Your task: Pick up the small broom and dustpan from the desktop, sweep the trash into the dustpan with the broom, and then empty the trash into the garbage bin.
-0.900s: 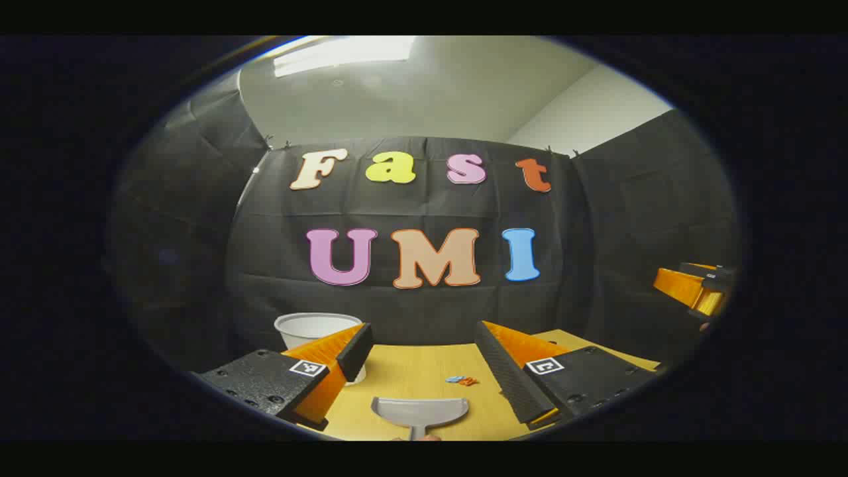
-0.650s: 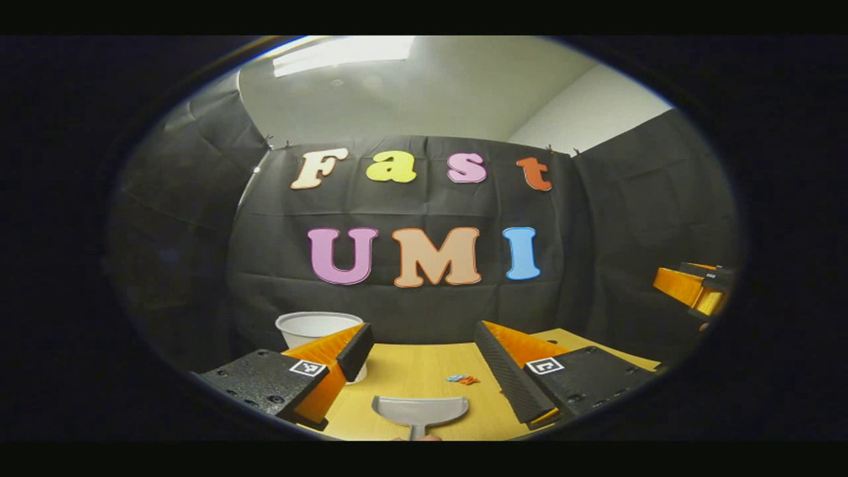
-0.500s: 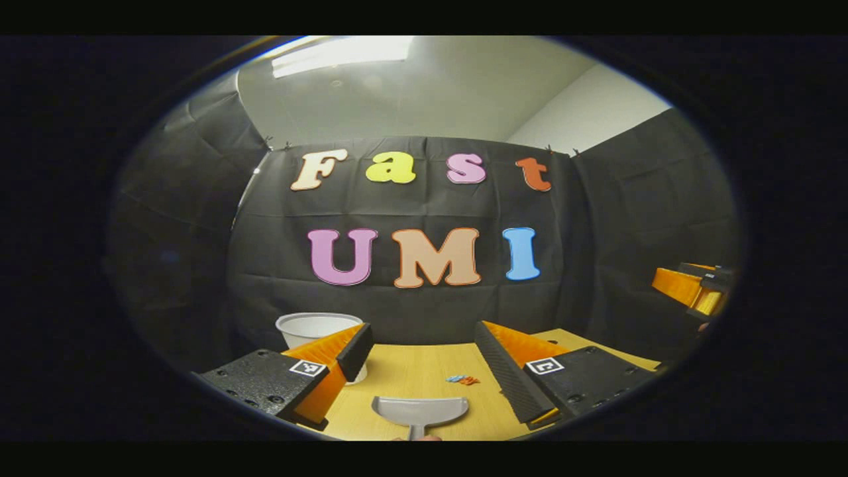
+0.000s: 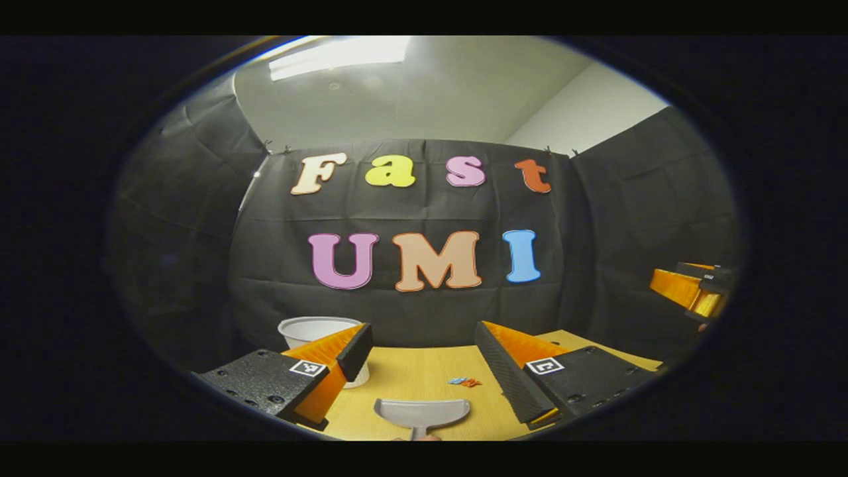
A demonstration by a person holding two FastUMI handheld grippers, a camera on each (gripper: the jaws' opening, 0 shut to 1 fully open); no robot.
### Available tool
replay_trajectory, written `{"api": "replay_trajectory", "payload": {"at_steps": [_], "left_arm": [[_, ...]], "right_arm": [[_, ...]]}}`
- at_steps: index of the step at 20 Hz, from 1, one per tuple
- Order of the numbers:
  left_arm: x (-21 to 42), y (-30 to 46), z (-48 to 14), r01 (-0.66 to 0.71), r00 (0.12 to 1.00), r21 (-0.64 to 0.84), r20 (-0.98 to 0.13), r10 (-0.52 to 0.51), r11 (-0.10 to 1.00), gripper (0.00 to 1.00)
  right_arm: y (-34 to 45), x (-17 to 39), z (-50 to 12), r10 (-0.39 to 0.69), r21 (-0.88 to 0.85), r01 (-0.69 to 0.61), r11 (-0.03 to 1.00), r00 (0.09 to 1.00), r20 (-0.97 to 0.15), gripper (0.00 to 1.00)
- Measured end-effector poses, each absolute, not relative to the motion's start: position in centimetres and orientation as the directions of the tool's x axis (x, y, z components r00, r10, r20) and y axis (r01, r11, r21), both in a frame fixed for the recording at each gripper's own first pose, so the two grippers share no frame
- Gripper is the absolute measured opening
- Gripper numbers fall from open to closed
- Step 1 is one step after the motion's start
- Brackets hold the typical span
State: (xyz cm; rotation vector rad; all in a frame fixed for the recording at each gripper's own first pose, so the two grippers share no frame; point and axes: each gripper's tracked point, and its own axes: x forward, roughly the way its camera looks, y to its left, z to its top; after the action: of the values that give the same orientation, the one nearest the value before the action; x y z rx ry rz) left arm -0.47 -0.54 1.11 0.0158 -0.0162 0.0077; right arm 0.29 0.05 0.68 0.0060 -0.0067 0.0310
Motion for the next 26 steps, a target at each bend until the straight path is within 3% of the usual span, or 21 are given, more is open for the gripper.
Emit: {"api": "replay_trajectory", "payload": {"at_steps": [17, 26], "left_arm": [[-0.7, -1.9, 2.1, 0.02, 0.998, -0.032, 0.054, -0.018, 0.999, 0.93], [-1.0, -1.0, 0.5, -0.026, 1.0, -0.027, -0.003, 0.026, 0.999, 0.93]], "right_arm": [[-0.6, 0.2, 1.1, 0.029, -0.016, -0.029, 0.999, 0.999, 0.02, 0.98], [-0.5, 0.1, 0.5, 0.045, -0.022, -0.045, 0.999, 0.999, 0.004, 0.98]]}}
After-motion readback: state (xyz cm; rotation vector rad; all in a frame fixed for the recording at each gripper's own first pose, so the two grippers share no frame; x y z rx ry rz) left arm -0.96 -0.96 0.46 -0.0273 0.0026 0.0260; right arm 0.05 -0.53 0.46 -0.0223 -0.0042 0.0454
